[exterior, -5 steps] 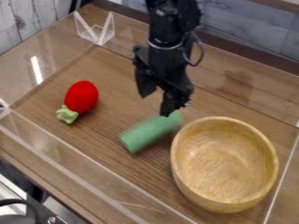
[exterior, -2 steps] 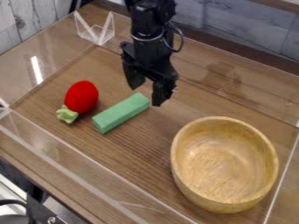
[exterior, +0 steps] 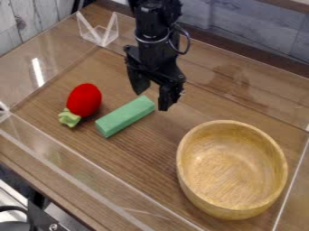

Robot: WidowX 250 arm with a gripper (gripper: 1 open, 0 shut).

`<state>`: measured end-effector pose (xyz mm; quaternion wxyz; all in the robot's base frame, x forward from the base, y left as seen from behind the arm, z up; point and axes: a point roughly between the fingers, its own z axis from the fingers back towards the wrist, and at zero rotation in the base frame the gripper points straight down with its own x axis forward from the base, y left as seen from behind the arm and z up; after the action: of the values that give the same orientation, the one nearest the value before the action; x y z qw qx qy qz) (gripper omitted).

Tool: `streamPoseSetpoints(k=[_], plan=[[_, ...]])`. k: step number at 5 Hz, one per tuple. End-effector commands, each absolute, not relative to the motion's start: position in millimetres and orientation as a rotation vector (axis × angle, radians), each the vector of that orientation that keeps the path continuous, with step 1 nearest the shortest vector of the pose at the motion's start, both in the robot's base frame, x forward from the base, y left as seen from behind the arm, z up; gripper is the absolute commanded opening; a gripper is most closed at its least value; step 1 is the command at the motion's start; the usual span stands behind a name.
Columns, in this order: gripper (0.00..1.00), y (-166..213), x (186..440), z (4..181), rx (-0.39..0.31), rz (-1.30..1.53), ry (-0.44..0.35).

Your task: Remove the green stick from the brown bowl and put it on the table

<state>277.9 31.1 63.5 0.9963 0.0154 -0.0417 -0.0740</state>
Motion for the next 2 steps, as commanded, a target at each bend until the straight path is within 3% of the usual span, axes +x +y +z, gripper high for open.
streamPoseSetpoints(k=[1,2], plan=[[1.0,30.4,283.3,78.2,0.035,-0.077,-0.146],[1.0,30.1,289.5,82.5,0.027,-0.063,-0.147]])
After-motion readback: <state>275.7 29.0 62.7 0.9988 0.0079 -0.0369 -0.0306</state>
